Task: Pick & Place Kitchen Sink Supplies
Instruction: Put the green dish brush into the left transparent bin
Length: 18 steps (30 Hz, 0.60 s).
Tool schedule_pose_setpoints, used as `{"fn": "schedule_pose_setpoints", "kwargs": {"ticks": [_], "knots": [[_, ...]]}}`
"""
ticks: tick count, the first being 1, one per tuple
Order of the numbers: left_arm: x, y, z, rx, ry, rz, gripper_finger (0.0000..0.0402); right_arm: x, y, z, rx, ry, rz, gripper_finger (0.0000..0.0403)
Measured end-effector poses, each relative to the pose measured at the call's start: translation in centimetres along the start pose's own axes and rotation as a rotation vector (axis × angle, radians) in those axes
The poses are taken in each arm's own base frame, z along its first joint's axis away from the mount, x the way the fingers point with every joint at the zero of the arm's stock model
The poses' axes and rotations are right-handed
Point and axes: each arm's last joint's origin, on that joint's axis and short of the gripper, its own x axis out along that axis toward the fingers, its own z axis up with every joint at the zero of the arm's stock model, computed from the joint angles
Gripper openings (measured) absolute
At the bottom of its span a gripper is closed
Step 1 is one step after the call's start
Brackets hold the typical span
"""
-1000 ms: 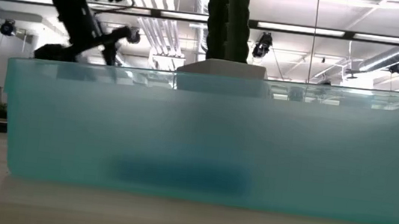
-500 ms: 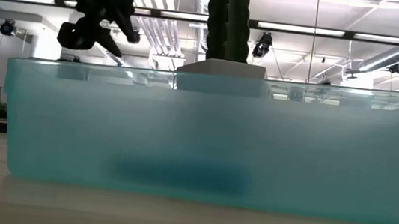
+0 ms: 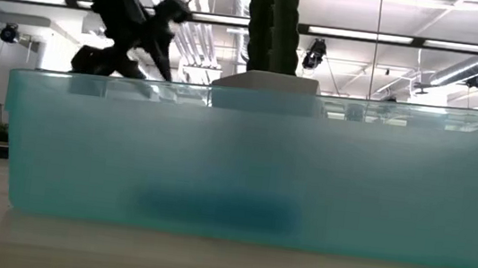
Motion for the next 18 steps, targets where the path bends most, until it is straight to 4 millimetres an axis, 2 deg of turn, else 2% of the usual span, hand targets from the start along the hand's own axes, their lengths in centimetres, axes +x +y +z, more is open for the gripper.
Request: {"fn": "schedule_pose_setpoints", "kwargs": {"ticks": [3, 10, 18], "knots": [[1.6, 0.4, -0.2, -0.061, 0.025, 0.078, 0.0175, 0.0, 0.0, 0.0, 0.000, 0.001, 0.000, 0.0219], [5.4, 1.0, -0.5, -0.076, 0.052, 0.206, 0.0155, 0.0, 0.0, 0.0, 0.000, -0.001, -0.020, 0.0219], [7.3, 0.5, -0.9, -0.011, 0.059, 0.261, 0.0138, 0.0, -0.1, -0.1, -0.006, 0.005, -0.027, 0.0219]]}}
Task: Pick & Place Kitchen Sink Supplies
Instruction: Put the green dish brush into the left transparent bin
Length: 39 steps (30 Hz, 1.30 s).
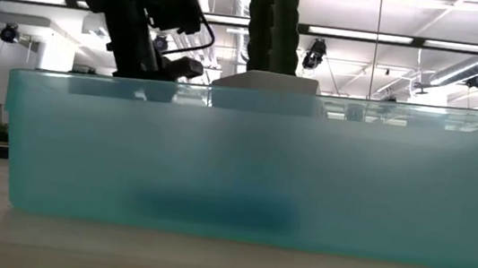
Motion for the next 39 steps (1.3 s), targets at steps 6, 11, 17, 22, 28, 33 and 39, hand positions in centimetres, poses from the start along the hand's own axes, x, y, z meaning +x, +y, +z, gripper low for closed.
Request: {"fn": "schedule_pose_setpoints", "kwargs": {"ticks": [6, 11, 17, 22, 28, 33, 39], "knots": [[-1.6, -1.1, 0.0, 0.019, 0.004, -0.029, 0.0131, 0.0, -0.1, -0.2, -0.011, 0.016, -0.022, 0.0219], [-3.6, -1.8, 0.6, 0.014, -0.044, -0.091, 0.0126, 0.0, -0.1, -0.2, -0.026, 0.017, -0.022, 0.0219], [-4.2, -2.2, -0.5, -0.056, -0.003, -0.128, 0.0125, 0.0, -0.2, -0.2, -0.044, 0.014, -0.048, 0.0219], [-3.1, -1.7, -2.1, -0.117, 0.034, -0.077, 0.0120, 0.0, -0.3, -0.2, -0.058, 0.014, -0.054, 0.0219], [-1.9, -1.2, -2.9, -0.149, 0.023, -0.050, 0.0124, 0.0, -0.3, -0.2, -0.084, 0.015, -0.054, 0.0219], [-0.7, -0.8, -3.2, -0.168, -0.002, -0.083, 0.0142, 0.0, -0.3, -0.2, -0.085, 0.014, -0.063, 0.0219], [0.3, -0.4, -3.6, -0.173, -0.009, -0.063, 0.0178, 0.0, -0.4, -0.2, -0.087, 0.014, -0.079, 0.0219]]}}
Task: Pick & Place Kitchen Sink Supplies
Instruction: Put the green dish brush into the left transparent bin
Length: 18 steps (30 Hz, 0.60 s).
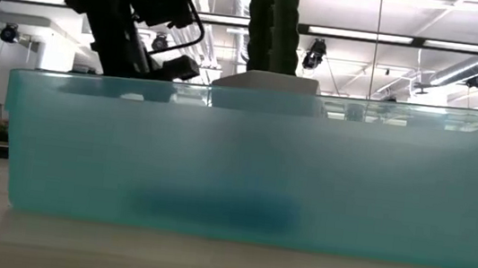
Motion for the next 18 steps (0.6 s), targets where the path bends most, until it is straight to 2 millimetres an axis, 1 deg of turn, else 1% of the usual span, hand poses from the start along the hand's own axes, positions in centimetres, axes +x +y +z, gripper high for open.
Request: {"fn": "schedule_pose_setpoints", "kwargs": {"ticks": [3, 6, 12, 18], "knots": [[0.3, -0.1, 0.0, 0.012, -0.009, 0.003, 0.0191, 0.0, 0.0, 0.0, -0.001, 0.002, 0.000, 0.0219], [1.0, -0.3, -0.1, 0.026, -0.008, -0.008, 0.0196, 0.0, 0.0, 0.0, -0.001, 0.002, 0.000, 0.0219], [2.3, -0.4, -0.8, 0.038, 0.041, 0.005, 0.0192, 0.0, 0.0, 0.0, 0.001, 0.003, 0.000, 0.0219], [3.0, -0.2, -0.9, 0.040, 0.036, 0.033, 0.0190, 0.0, 0.0, 0.0, 0.001, 0.004, 0.001, 0.0219]]}}
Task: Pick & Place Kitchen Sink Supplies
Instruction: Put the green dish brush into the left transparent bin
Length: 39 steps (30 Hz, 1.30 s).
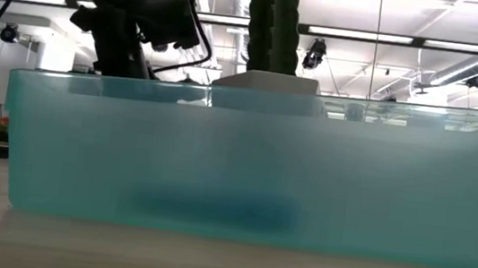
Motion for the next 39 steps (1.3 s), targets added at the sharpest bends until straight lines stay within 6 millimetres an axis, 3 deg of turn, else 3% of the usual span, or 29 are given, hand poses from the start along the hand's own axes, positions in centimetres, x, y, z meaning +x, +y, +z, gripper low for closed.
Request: {"fn": "schedule_pose_setpoints", "kwargs": {"ticks": [5, 13, 15, 21, 28, 39], "knots": [[0.0, 0.0, 0.0, 0.015, 0.001, 0.001, 0.0163, 0.0, 0.0, 0.0, 0.000, 0.000, 0.000, 0.0219], [0.0, 0.0, 0.3, 0.143, -0.045, 0.011, 0.0029, 0.0, 0.0, 0.0, 0.000, 0.000, 0.000, 0.0219], [0.1, 0.1, 0.4, 0.158, -0.047, 0.014, 0.0011, 0.0, 0.0, 0.0, 0.000, 0.000, 0.000, 0.0219], [-0.4, 0.0, 0.4, 0.166, -0.014, -0.004, 0.0006, 0.0, 0.0, 0.0, 0.000, -0.001, 0.000, 0.0219], [-2.6, 0.2, 0.4, 0.156, -0.017, -0.021, 0.0003, 0.0, 0.0, 0.0, 0.001, -0.002, 0.001, 0.0219], [-8.9, 0.8, 1.0, 0.080, -0.086, -0.179, 0.0001, 0.1, 0.0, 0.0, -0.011, -0.005, -0.010, 0.0219]]}}
